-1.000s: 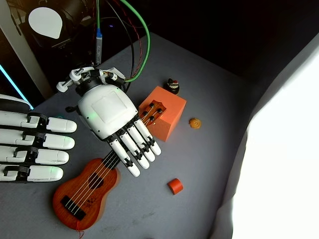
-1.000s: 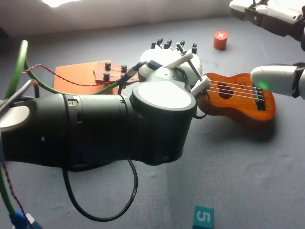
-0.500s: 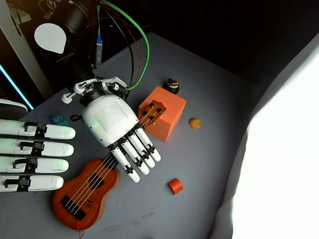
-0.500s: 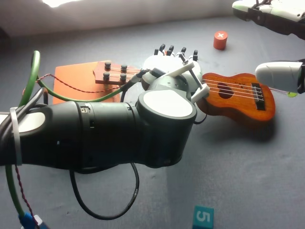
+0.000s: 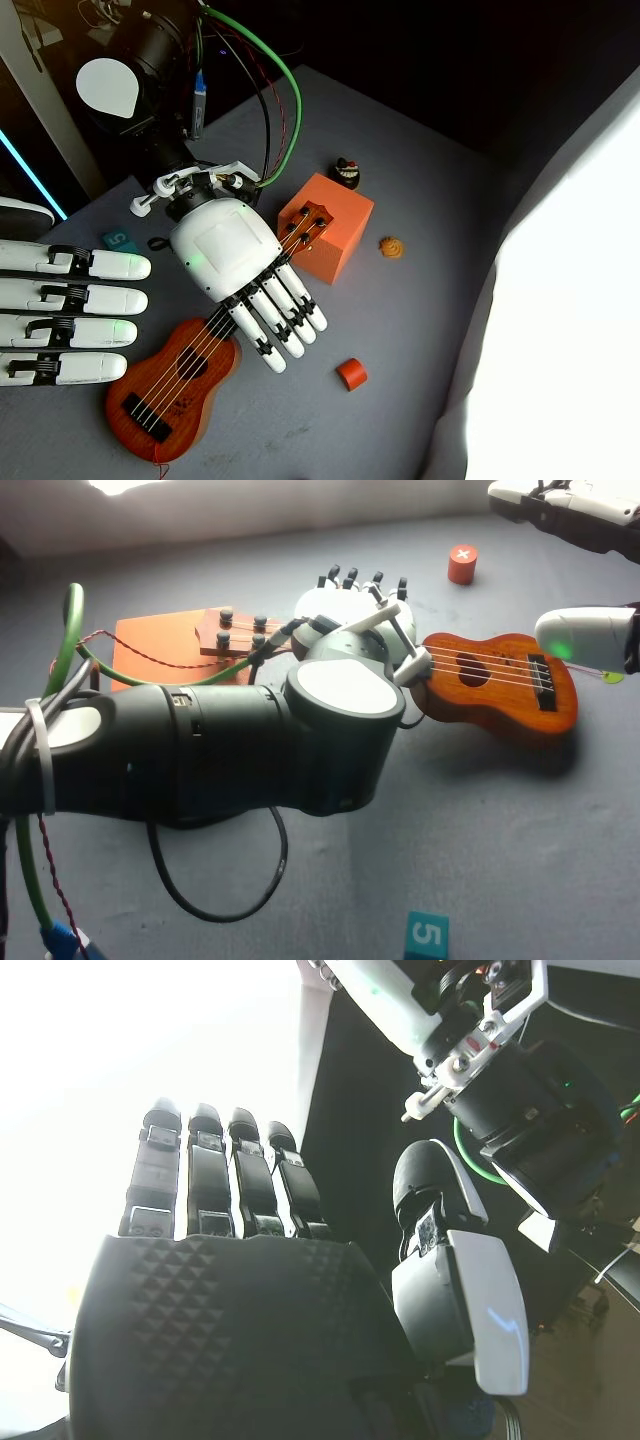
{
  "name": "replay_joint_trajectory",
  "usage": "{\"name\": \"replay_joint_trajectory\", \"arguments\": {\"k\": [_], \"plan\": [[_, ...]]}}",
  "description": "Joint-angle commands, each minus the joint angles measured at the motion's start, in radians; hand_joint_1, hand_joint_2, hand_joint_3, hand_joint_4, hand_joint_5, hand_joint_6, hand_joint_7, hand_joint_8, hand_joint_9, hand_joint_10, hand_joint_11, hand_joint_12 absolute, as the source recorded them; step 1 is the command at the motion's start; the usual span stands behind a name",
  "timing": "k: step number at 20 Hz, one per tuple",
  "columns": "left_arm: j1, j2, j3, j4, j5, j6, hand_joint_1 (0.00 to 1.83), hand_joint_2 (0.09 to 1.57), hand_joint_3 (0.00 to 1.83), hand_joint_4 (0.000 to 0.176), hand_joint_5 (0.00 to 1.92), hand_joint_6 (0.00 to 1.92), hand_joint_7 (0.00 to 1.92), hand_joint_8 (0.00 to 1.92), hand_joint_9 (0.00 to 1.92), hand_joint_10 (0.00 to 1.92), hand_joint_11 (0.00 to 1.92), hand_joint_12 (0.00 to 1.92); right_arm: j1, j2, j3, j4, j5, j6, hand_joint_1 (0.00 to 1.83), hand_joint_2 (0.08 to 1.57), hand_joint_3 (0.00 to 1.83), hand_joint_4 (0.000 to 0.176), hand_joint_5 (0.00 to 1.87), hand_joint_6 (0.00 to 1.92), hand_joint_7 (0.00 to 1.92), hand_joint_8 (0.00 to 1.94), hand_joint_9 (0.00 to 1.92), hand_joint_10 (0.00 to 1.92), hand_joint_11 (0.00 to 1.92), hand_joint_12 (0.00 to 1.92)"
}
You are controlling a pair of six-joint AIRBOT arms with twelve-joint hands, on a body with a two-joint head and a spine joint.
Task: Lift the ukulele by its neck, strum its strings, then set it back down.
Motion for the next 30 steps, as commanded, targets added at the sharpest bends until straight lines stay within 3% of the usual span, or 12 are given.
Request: {"name": "replay_joint_trajectory", "arguments": {"k": [1, 9, 11, 13, 14, 18, 19, 20, 21, 22, 23, 30], "plan": [[-0.002, 0.002, 0.007, 0.093, 0.021, 0.002, 1.18, 1.05, 0.02, 0.027, 0.00, 0.00, 0.00, 0.00, 0.00, 0.00, 0.01, 0.01, 0.007, 0.005, 0.000, 0.007, 0.122, 0.006, 0.17, 1.31, 0.00, 0.000, 0.03, 0.01, 0.02, 0.01, 0.02, 0.01, 0.00, 0.00], [-0.002, 0.007, 0.022, 0.094, 0.009, 0.002, 1.09, 1.04, 0.00, 0.000, 0.42, 0.09, 0.50, 0.14, 0.49, 0.21, 0.00, 1.34, 0.006, 0.005, 0.000, 0.002, 0.122, 0.006, 0.18, 1.32, 0.00, 0.000, 0.01, 0.00, 0.01, 0.00, 0.00, 0.00, 0.00, 0.00], [-0.002, 0.007, 0.021, 0.093, 0.008, 0.002, 1.01, 1.06, 0.00, 0.000, 0.29, 0.84, 0.28, 1.04, 0.26, 1.20, 0.12, 1.59, 0.006, 0.004, 0.000, 0.001, 0.122, 0.006, 0.21, 1.31, 0.00, 0.000, 0.02, 0.01, 0.02, 0.00, 0.00, 0.00, 0.00, 0.00], [-0.004, 0.007, 0.018, 0.092, 0.006, 0.001, 1.05, 1.06, 0.00, 0.000, 0.30, 1.31, 0.29, 1.49, 0.29, 1.61, 0.29, 1.78, 0.006, 0.004, 0.000, 0.001, 0.122, 0.006, 0.18, 1.32, 0.00, 0.000, 0.02, 0.00, 0.02, 0.00, 0.00, 0.00, 0.00, 0.00], [-0.005, 0.007, 0.016, 0.091, 0.005, 0.001, 1.01, 1.21, 0.03, 0.000, 0.60, 1.44, 0.33, 1.70, 0.35, 1.80, 0.36, 1.89, 0.006, 0.004, 0.000, 0.001, 0.122, 0.006, 0.18, 1.32, 0.00, 0.000, 0.01, 0.00, 0.02, 0.01, 0.00, 0.00, 0.00, 0.00], [-0.008, 0.008, 0.005, 0.078, 0.002, -0.002, 1.15, 1.03, 0.00, 0.000, 0.69, 1.87, 0.73, 1.92, 0.82, 1.92, 0.78, 1.92, 0.005, 0.004, 0.000, 0.001, 0.122, 0.006, 0.20, 1.32, 0.00, 0.000, 0.00, 0.00, 0.00, 0.00, 0.00, 0.00, 0.00, 0.00], [-0.009, 0.009, 0.004, 0.076, 0.002, -0.002, 1.12, 1.08, 0.05, 0.000, 0.90, 1.24, 0.93, 1.92, 1.05, 1.92, 1.06, 1.92, 0.005, 0.004, 0.000, 0.001, 0.122, 0.006, 0.21, 1.32, 0.00, 0.000, 0.00, 0.00, 0.00, 0.00, 0.00, 0.00, 0.00, 0.00], [-0.013, 0.009, 0.002, 0.072, 0.002, -0.002, 1.15, 1.09, 0.03, 0.000, 0.98, 1.02, 1.15, 1.92, 1.28, 1.92, 1.34, 1.92, 0.005, 0.004, 0.000, 0.001, 0.122, 0.006, 0.16, 1.32, 0.00, 0.000, 0.00, 0.00, 0.00, 0.00, 0.00, 0.00, 0.00, 0.00], [-0.015, 0.010, 0.001, 0.070, 0.002, -0.002, 1.15, 1.12, 0.03, 0.000, 0.94, 1.11, 1.23, 1.92, 1.35, 1.92, 1.42, 1.92, 0.005, 0.004, 0.000, 0.001, 0.121, 0.006, 0.15, 1.32, 0.00, 0.000, 0.00, 0.00, 0.00, 0.00, 0.00, 0.00, 0.00, 0.00], [-0.020, 0.012, -0.001, 0.065, 0.001, -0.002, 1.27, 1.14, 0.02, 0.000, 1.12, 1.70, 1.34, 1.92, 1.44, 1.92, 1.48, 1.92, 0.004, 0.004, 0.000, 0.001, 0.120, 0.006, 0.20, 1.31, 0.00, 0.000, 0.00, 0.00, 0.00, 0.00, 0.00, 0.00, 0.00, 0.00], [-0.024, 0.014, -0.003, 0.063, 0.001, -0.002, 1.34, 1.16, 0.02, 0.000, 1.17, 1.88, 1.37, 1.92, 1.47, 1.92, 1.49, 1.92, 0.004, 0.004, 0.000, 0.001, 0.120, 0.006, 0.22, 1.31, 0.00, 0.000, 0.01, 0.00, 0.00, 0.00, 0.00, 0.00, 0.00, 0.00], [-0.055, 0.055, -0.047, 0.036, -0.029, 0.003, 1.42, 1.20, 0.01, 0.000, 1.16, 1.92, 1.30, 1.92, 1.38, 1.92, 1.43, 1.92, 0.001, 0.005, 0.000, 0.001, 0.120, 0.008, 0.16, 1.32, 0.00, 0.000, 0.01, 0.00, 0.00, 0.00, 0.00, 0.00, 0.00, 0.00]]}}
